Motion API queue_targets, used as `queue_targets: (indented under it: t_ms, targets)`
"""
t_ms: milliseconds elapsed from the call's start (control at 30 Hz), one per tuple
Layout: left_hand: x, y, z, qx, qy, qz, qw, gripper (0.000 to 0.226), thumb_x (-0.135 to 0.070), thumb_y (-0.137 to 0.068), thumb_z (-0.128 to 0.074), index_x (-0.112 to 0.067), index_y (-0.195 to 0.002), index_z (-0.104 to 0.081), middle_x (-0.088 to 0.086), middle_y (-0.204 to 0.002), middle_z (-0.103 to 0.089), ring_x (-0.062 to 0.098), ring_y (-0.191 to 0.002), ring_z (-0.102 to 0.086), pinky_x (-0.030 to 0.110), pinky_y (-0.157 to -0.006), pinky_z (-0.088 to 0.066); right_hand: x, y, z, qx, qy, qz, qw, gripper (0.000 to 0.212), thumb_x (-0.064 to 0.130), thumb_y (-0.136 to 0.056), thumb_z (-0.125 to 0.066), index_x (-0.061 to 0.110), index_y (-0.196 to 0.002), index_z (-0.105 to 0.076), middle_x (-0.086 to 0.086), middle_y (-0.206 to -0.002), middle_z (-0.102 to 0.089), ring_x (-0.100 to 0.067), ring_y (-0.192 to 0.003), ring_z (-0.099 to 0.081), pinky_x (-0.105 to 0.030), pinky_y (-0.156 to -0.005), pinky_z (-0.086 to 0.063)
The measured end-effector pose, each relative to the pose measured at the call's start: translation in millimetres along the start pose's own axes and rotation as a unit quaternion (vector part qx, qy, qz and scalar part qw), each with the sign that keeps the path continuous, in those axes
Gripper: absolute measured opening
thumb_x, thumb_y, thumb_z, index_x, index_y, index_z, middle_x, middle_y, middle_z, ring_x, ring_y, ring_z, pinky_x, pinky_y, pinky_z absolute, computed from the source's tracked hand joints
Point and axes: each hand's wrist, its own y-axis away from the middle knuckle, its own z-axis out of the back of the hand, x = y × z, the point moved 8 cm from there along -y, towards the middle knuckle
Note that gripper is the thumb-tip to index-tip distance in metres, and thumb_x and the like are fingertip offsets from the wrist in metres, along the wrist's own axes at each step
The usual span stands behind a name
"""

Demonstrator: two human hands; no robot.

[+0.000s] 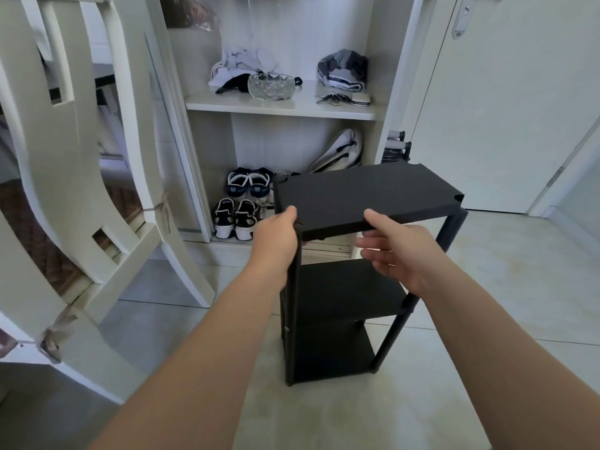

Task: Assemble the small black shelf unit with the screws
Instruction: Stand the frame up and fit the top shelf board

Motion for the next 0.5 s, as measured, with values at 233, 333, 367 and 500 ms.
queue_targets:
  t_ms: [233,333,367,500]
  targets:
    - [-2,2,-9,0.035,-0.004,-0.067,0.997,0.031,-0.04,-0.098,-0.055,-0.027,-0.126,-0.061,-0.01,-0.114,-0.068,0.016,-0.106,-0.063,0.029,-0.087,-0.051,43,7,105,-0.347,0.063,0.198,0.915,0.041,0.051,-0.083,-0.061,0.016,-0.104,-0.062,0.008,-0.095,-0.066,-0.018,-0.092,-0.062,-0.04,-0.081,-0.052]
    - [-2,-1,-5,0.034,0.007,-0.07,0.997,0.016,-0.033,-0.098,-0.056,-0.032,-0.112,-0.064,-0.009,-0.112,-0.07,0.013,-0.102,-0.067,0.018,-0.073,-0.054,24,-21,103,-0.269,0.005,0.111,0.957,0.055,0.053,-0.09,-0.06,0.013,-0.126,-0.054,0.003,-0.116,-0.056,-0.021,-0.106,-0.054,-0.037,-0.094,-0.042]
    - [-2,-3,-3,0.037,0.007,-0.066,0.997,0.01,-0.033,-0.098,-0.057,-0.034,-0.105,-0.064,-0.009,-0.11,-0.07,0.012,-0.1,-0.068,0.015,-0.067,-0.052,18,-29,97,-0.224,-0.029,0.08,0.971,0.05,0.053,-0.091,-0.059,0.01,-0.117,-0.059,0.002,-0.109,-0.059,-0.02,-0.099,-0.053,-0.034,-0.09,-0.041]
    - [-2,-17,7,0.014,-0.004,-0.067,0.998,0.011,-0.037,-0.099,-0.054,-0.036,-0.102,-0.064,-0.012,-0.104,-0.07,0.012,-0.097,-0.066,0.023,-0.073,-0.048,16,-36,93,-0.16,-0.038,0.076,0.983,0.024,0.043,-0.09,-0.062,0.019,-0.088,-0.064,0.001,-0.071,-0.063,-0.02,-0.074,-0.057,-0.03,-0.074,-0.046]
